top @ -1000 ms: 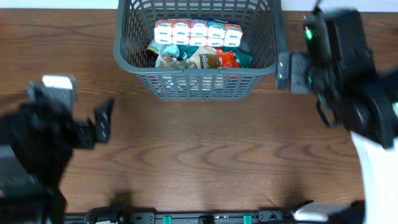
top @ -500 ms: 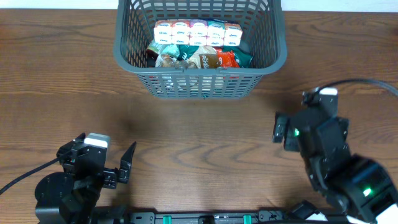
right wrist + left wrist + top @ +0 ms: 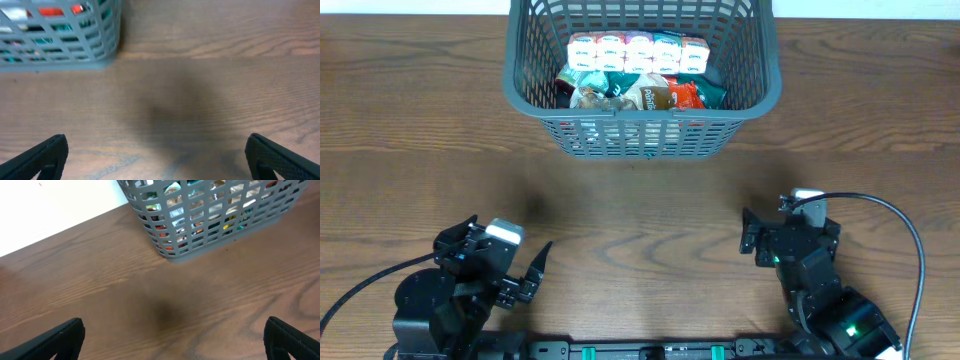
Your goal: Pack container
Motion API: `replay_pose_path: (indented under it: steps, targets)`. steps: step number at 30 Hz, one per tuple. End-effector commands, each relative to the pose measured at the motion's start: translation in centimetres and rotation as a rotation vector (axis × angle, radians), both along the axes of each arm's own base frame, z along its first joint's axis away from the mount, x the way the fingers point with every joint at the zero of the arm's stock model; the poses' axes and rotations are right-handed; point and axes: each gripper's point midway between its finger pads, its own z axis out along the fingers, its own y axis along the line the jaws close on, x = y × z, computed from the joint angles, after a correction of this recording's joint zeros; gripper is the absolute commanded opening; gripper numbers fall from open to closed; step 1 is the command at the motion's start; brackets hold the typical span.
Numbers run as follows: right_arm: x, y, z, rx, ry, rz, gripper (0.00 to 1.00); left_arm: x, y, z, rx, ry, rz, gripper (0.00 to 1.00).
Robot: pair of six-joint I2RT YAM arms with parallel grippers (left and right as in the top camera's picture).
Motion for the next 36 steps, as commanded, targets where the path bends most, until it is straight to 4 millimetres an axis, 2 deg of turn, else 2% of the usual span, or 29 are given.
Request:
replay_pose_path:
  steps: [1, 7, 21, 24, 26, 29, 33, 36]
  targets:
    - [-0.3, -0.4, -0.8, -0.053, 0.021, 0.013, 0.99, -0.1, -0.3, -0.1, 0.019, -0.005, -0.031, 0.98]
    - [-0.8, -0.7, -1.6, -0.072, 0.06, 0.015, 0.99, -0.1, -0.3, -0.1, 0.019, -0.005, -0.031, 0.98]
    - [-0.9, -0.9, -1.7, -0.073, 0.065, 0.009, 0.99, -0.1, -0.3, -0.1, 0.019, -0.005, -0.031, 0.99]
    - [-0.8, -2.7, -1.6, -0.067, 0.068, -0.072, 0.99, -0.1, -0.3, -0.1, 0.019, -0.005, -0.031, 0.99]
    - [-0.7, -3.3, -1.5, -0.003, 0.064, -0.109, 0.99, -0.1, -0.3, -0.1, 0.019, -0.005, -0.031, 0.99]
    - [0.8, -4.3, 0.2, 0.13, -0.04, -0.156, 0.99, -0.1, -0.3, -0.1, 0.019, -0.005, -0.031, 0.99]
    - [1.3, -5.3, 1.0, 0.081, -0.109, -0.095, 0.99, -0.1, -0.3, -0.1, 0.019, -0.005, -0.031, 0.98]
    - [1.4, -6.1, 0.4, 0.026, -0.167, -0.079, 0.99, -0.1, -0.3, -0.1, 0.019, -0.005, -0.031, 0.99]
